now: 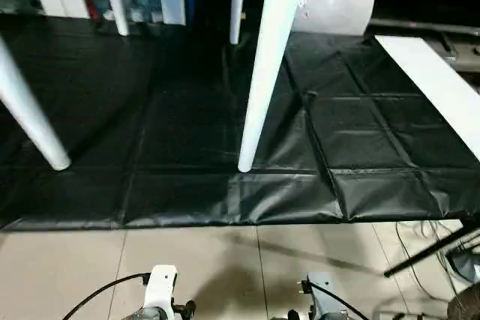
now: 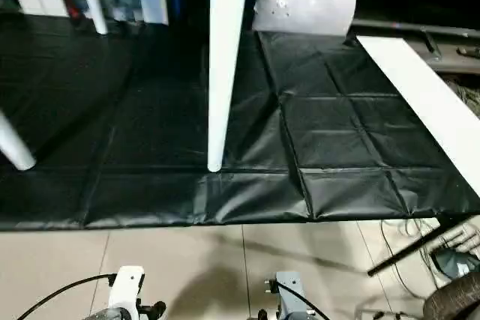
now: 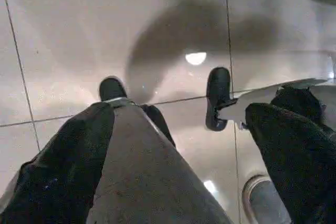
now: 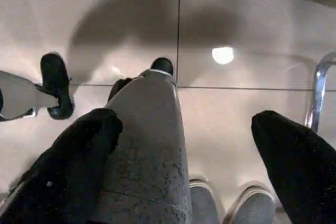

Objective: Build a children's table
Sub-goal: Flip table

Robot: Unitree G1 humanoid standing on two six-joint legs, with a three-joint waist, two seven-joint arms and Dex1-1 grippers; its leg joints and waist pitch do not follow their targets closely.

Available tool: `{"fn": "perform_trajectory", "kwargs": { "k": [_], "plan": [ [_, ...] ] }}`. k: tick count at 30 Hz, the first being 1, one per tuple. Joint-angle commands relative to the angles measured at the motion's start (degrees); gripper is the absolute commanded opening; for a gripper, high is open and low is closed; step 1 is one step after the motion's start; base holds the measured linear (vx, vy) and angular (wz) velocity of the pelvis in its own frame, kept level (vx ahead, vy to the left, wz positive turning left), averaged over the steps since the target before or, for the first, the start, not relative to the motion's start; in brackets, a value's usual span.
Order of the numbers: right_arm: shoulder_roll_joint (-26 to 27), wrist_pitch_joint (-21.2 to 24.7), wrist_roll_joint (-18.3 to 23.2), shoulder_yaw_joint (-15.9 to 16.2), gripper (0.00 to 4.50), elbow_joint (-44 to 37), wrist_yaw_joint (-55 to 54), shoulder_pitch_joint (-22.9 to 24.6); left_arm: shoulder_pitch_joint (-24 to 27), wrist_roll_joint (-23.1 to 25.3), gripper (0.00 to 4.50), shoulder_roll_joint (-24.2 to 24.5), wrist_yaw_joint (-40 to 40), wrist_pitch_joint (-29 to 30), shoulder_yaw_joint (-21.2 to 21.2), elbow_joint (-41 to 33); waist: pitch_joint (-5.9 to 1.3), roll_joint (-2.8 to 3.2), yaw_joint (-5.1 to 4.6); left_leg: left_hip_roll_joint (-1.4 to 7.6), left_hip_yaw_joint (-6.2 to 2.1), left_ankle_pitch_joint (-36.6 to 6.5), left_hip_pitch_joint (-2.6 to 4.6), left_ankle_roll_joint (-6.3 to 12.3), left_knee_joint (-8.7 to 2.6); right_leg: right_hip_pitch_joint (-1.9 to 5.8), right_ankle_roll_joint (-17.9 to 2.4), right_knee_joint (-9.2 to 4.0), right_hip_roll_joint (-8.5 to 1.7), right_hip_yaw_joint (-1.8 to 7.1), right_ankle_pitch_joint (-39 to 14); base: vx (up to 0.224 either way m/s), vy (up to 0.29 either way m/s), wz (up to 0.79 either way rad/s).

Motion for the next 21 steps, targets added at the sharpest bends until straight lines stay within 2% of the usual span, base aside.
{"fn": "perform_trajectory", "kwargs": {
  "k": [1, 2, 3, 7, 10, 12, 13, 17, 19, 21],
  "plan": [
    [-0.14, 0.46, 0.07, 0.02, 4.5, 0.78, -0.34, 0.56, 0.88, 0.07, 4.46, -0.35, 0.17, 0.73, -0.19, 1.07, -1.42, 0.79, 0.23, 4.46, -1.29, -17.24, 0.1, 1.19, -5.05, 1.52, -10.51, -6.14, -6.22, 4.38, -21.34, 0.0, 0.0, 0.0],
    [-0.14, 0.46, 0.07, 0.02, 4.5, 0.78, -0.34, 0.56, 0.88, 0.07, 4.46, -0.35, 0.17, 0.73, -0.19, 1.07, -1.32, 0.82, 0.39, 4.43, -1.43, -18.96, 0.24, 0.17, -5.17, 1.32, -9.11, -6.52, -6.25, 4.47, -24.14, 0.0, 0.0, 0.0],
    [-0.14, 0.46, 0.07, 0.02, 4.5, 0.78, -0.34, 0.56, 0.88, 0.07, 4.46, -0.35, 0.17, 0.73, -0.19, 1.07, -1.31, 0.77, 0.43, 4.4, -1.56, -19.76, 0.28, -0.32, -5.34, 1.25, -8.41, -6.57, -6.18, 4.54, -24.77, 0.0, 0.0, 0.0],
    [-0.14, 0.46, 0.07, 0.02, 4.5, 0.78, -0.34, 0.56, 0.88, 0.07, 4.46, -0.35, 0.17, 0.73, -0.19, 1.07, -1.48, 0.68, 0.5, 4.34, -1.69, -18.8, -0.06, -0.31, -5.47, 1.35, -7.48, -6.57, -6.26, 4.61, -24.39, 0.0, 0.0, 0.0],
    [-0.14, 0.46, 0.07, 0.02, 4.5, 0.78, -0.34, 0.56, 0.88, 0.07, 4.46, -0.35, 0.17, 0.73, -0.19, 1.07, -1.78, 0.68, 0.61, 4.38, -1.5, -15.61, -0.3, 0.46, -5.38, 1.53, -8.54, -6.08, -6.2, 4.7, -19.66, 0.0, 0.0, 0.0],
    [-0.14, 0.46, 0.07, 0.02, 4.5, 0.78, -0.34, 0.56, 0.88, 0.07, 4.46, -0.35, 0.17, 0.73, -0.19, 1.07, -2.06, 0.64, 0.65, 4.36, -1.25, -12.51, -0.43, 1.27, -5.24, 1.82, -10.09, -5.42, -6.03, 4.66, -13.92, 0.0, 0.0, 0.0],
    [-0.14, 0.46, 0.07, 0.02, 4.5, 0.78, -0.34, 0.56, 0.88, 0.07, 4.46, -0.35, 0.17, 0.73, -0.19, 1.07, -2.13, 0.64, 0.69, 4.32, -1.16, -11.67, -0.42, 1.6, -5.17, 1.85, -10.41, -5.32, -6.04, 4.64, -12.64, 0.0, 0.0, 0.0],
    [-0.14, 0.46, 0.07, 0.02, 4.5, 0.78, -0.34, 0.56, 0.88, 0.07, 4.46, -0.35, 0.17, 0.73, -0.19, 1.07, -2.6, 0.52, 0.73, 4.24, -0.75, -5.18, -0.57, 4.02, -4.71, 2.38, -13.02, -4.07, -5.84, 4.43, -2.17, 0.0, 0.0, 0.0],
    [-0.14, 0.46, 0.07, 0.02, 4.5, 0.78, -0.34, 0.56, 0.88, 0.07, 4.46, -0.35, 0.17, 0.73, -0.19, 1.07, -2.61, 0.46, 0.77, 4.19, -0.51, -4.08, -0.48, 5.15, -4.58, 2.42, -13.75, -4.0, -5.91, 4.41, -0.79, 0.0, 0.0, 0.0],
    [-0.14, 0.46, 0.07, 0.02, 4.5, 0.78, -0.34, 0.56, 0.88, 0.07, 4.46, -0.35, 0.17, 0.73, -0.19, 1.07, -2.46, 0.54, 0.8, 4.29, -0.44, -5.13, -0.38, 5.12, -4.68, 2.31, -13.83, -4.23, -5.93, 4.41, -2.51, 0.0, 0.0, 0.0]
  ]
}}
